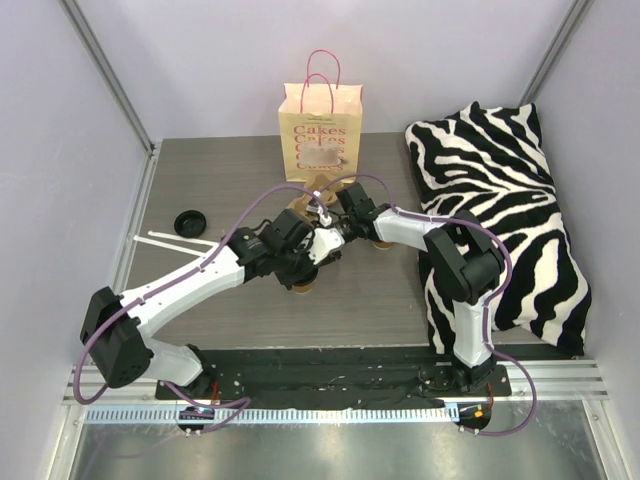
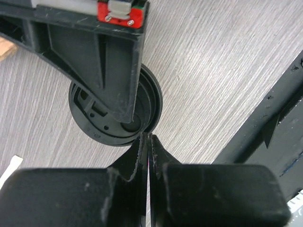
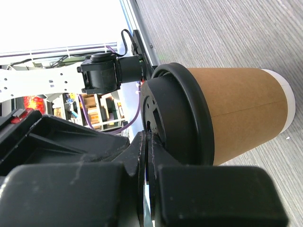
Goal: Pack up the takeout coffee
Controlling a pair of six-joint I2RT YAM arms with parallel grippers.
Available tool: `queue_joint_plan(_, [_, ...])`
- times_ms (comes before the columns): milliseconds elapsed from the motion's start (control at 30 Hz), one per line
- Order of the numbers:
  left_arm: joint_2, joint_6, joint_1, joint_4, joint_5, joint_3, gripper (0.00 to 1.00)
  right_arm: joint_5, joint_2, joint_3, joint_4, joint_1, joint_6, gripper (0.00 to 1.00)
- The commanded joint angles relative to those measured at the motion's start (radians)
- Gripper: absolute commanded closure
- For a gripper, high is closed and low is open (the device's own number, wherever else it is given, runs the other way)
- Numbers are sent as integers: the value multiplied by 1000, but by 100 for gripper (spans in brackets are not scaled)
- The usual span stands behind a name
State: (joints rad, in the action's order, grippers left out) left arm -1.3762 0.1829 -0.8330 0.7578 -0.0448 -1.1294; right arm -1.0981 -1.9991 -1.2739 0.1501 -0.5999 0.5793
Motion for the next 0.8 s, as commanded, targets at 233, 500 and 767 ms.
queue_joint_plan(233, [-30,50,-8,-120,-6,58,98,181,-79,18,39,5,-35,99])
queue_joint_plan(500, [-99,66,6,-178,10,171,100,196,-93,28,40,14,-44,99])
queue_joint_plan(767, [-118,70,20,-169,19,210,100,199,-107,25,42,14,-47,99])
